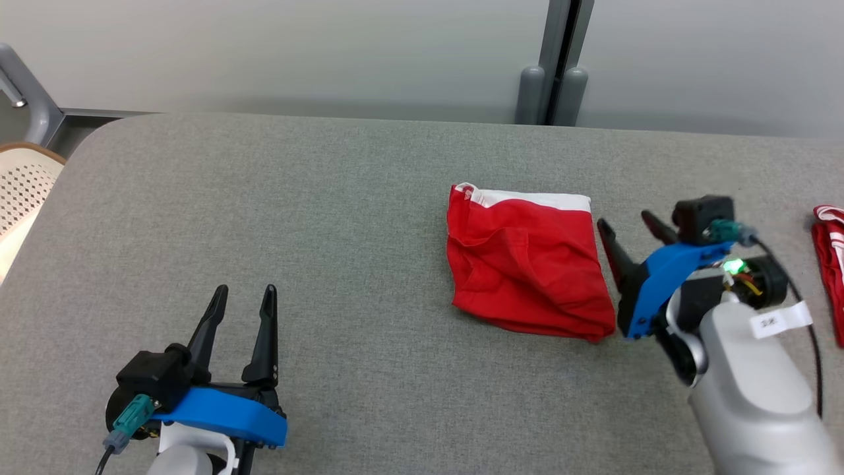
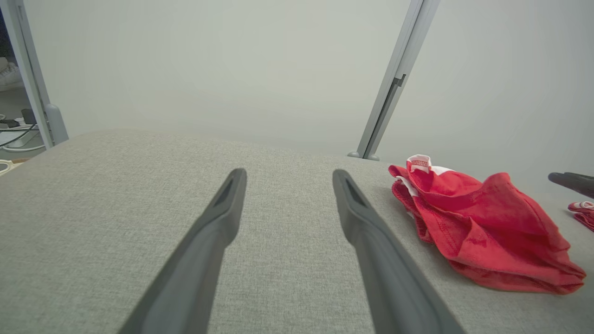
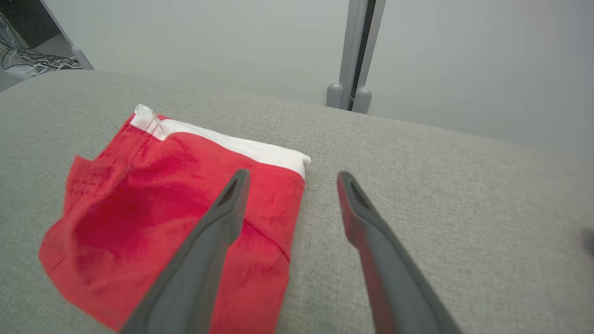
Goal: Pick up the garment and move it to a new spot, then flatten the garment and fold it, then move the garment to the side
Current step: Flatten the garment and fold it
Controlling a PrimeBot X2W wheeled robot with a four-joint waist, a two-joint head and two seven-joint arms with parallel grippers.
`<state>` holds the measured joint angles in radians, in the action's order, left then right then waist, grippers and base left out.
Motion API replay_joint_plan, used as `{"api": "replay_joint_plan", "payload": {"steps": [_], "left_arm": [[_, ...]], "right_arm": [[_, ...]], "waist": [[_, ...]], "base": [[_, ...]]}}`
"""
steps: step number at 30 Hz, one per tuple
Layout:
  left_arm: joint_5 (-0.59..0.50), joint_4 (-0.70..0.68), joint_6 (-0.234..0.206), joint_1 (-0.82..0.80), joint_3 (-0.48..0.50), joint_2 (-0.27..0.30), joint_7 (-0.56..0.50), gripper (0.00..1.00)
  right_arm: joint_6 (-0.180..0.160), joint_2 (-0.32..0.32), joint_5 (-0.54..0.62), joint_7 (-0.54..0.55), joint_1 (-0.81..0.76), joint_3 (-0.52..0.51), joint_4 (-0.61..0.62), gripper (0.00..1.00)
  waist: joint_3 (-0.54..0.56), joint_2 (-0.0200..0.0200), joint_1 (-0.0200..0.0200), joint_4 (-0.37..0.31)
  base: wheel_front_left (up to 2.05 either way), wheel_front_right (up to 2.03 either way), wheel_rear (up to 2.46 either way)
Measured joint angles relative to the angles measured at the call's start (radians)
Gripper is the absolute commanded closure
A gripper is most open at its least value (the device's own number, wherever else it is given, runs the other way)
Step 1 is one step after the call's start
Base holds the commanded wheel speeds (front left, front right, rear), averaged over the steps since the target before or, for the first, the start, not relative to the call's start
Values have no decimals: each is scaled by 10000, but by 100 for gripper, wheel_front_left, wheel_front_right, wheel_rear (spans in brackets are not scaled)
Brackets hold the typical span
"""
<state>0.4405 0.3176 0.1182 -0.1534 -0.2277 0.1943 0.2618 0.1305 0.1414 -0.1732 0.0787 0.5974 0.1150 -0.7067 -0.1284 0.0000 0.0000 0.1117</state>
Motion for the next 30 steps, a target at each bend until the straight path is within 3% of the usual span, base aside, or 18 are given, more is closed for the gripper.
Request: {"api": "replay_joint_plan", "payload": {"steps": [1,2,12,14,15,16,18,19,20,21,25,28,30], "left_arm": [[0,-4,0,-1,-17,6,0,0],[0,-2,2,-4,-40,10,0,0],[13,-63,2,-26,-63,52,0,0],[17,-69,2,-35,-67,52,-2,0],[17,-69,2,-35,-67,52,-2,0],[48,-63,2,-35,-73,33,0,0],[61,-59,2,-35,-69,31,0,0],[75,-42,-2,-31,-54,19,-2,0],[75,-42,-2,-31,-54,19,-2,0],[86,-27,-35,-11,-33,12,0,0],[150,-23,-121,143,52,31,-2,0],[163,-23,-155,201,98,46,0,0],[176,-17,-207,278,144,63,0,0]], "right_arm": [[0,-104,165,-12,-68,-13,-117,79],[0,-211,232,-15,-107,-4,-245,100],[0,-857,579,-245,301,1197,-1306,100],[0,-863,-96,-52,389,2416,-1417,100],[0,-863,-96,-52,389,2416,-1417,100],[0,-895,-1154,100,314,3511,-1068,100],[0,-911,-1455,178,268,4044,-876,100],[2,-922,-2148,284,130,4928,-428,100],[2,-922,-2148,284,130,4928,-428,100],[0,-920,-2746,364,-29,5641,8,100],[0,-932,-3777,357,-315,6443,947,100],[2,-934,-4096,-15,-430,6353,1369,100],[0,-940,-4213,-537,-582,5850,1613,49]], "waist": [[-12,0,0,13],[-25,0,0,30],[-152,0,0,200],[-190,0,0,270],[-190,0,0,270],[-177,0,0,317],[-160,0,0,323],[-109,0,0,320],[-109,0,0,320],[-39,0,0,297],[95,0,0,165],[159,0,0,72],[234,0,0,-35]], "base": [[0,0,0],[0,0,0],[0,0,0],[0,0,0],[0,0,0],[0,0,0],[0,0,0],[0,0,0],[0,0,0],[0,0,0],[0,0,0],[0,0,0],[0,0,0]]}}
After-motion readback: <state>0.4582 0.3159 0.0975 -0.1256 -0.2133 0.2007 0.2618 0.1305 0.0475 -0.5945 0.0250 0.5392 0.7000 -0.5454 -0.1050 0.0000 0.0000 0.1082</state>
